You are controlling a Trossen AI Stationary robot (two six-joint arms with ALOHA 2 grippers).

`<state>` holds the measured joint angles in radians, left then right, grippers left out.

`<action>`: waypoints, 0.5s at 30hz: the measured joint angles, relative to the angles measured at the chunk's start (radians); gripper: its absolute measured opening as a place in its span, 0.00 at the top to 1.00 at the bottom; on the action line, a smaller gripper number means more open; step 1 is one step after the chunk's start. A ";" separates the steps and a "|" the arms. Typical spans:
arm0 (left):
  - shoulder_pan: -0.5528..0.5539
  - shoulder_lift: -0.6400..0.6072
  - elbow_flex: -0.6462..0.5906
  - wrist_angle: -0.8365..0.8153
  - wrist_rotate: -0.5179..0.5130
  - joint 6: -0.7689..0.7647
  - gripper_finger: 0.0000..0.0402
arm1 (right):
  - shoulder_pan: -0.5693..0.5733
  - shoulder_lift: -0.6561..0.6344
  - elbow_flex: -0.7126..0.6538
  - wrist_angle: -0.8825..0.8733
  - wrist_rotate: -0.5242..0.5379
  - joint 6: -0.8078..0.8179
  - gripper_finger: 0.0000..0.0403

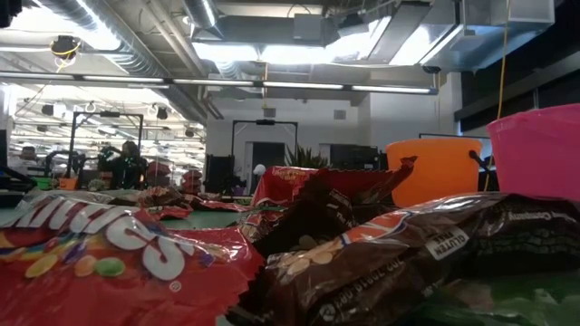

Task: Sort candy
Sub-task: Put the brown chocolate bar into the black bucket

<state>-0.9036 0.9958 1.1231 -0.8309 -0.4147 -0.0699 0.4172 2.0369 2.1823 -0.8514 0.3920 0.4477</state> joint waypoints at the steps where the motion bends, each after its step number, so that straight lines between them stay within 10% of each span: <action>1: -0.017 0.000 0.004 -0.018 0.036 -0.047 1.00 | 0.007 0.000 0.002 -0.003 0.013 0.000 0.67; 15: -0.084 0.007 0.003 -0.102 0.160 -0.374 0.87 | 0.022 0.000 0.002 -0.067 0.043 0.031 0.68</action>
<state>-0.9878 1.0027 1.1263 -0.9333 -0.2549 -0.4439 0.4392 2.0373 2.1845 -0.9180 0.4352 0.4789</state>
